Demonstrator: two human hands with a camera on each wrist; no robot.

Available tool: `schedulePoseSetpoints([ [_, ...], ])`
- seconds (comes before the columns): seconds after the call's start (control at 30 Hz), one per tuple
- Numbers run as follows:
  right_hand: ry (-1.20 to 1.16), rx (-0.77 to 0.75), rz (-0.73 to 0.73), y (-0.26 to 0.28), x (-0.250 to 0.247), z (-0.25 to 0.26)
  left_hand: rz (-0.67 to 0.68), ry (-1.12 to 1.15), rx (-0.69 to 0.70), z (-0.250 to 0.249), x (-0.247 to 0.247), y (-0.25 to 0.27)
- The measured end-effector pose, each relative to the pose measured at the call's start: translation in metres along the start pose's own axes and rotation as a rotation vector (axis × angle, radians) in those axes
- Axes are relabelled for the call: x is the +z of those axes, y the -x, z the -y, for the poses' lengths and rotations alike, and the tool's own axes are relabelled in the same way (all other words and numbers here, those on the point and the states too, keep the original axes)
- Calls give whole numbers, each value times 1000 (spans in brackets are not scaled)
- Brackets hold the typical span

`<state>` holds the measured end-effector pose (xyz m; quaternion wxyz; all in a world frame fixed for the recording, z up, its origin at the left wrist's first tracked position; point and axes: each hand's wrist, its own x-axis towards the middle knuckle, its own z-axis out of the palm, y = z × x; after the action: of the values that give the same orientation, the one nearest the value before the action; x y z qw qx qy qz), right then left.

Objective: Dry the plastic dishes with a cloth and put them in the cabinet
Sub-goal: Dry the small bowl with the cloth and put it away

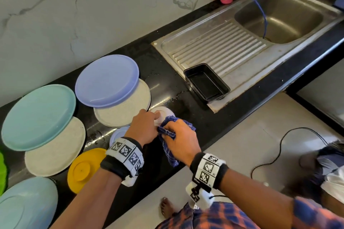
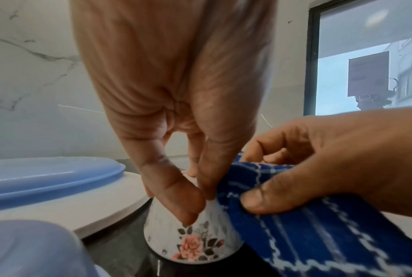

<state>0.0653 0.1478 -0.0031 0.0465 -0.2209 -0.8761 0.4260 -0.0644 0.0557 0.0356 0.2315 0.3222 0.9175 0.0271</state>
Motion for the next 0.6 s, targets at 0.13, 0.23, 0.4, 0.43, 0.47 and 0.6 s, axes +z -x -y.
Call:
schedulePoseSetpoints([
  [0.13,4,84,-55,-26,-12,4,-39,-63,40,-14,1,1],
  [0.23,7,157,-73,-49,-28,-6,-69,-50,40,-24,10,5],
  [0.4,11,115,-55,-56,-35,-9,-86,15,-13,-13,-3,-2],
  [0.43,6,102,-62,-52,-33,-9,-80,44,-20,-6,-7,-5],
  [0.47,2,91,-74,-48,-31,-10,-74,72,-15,1,-10,-9],
  [0.6,-62,98,-156,-43,-27,-16,-51,150,83,10,-11,-17],
])
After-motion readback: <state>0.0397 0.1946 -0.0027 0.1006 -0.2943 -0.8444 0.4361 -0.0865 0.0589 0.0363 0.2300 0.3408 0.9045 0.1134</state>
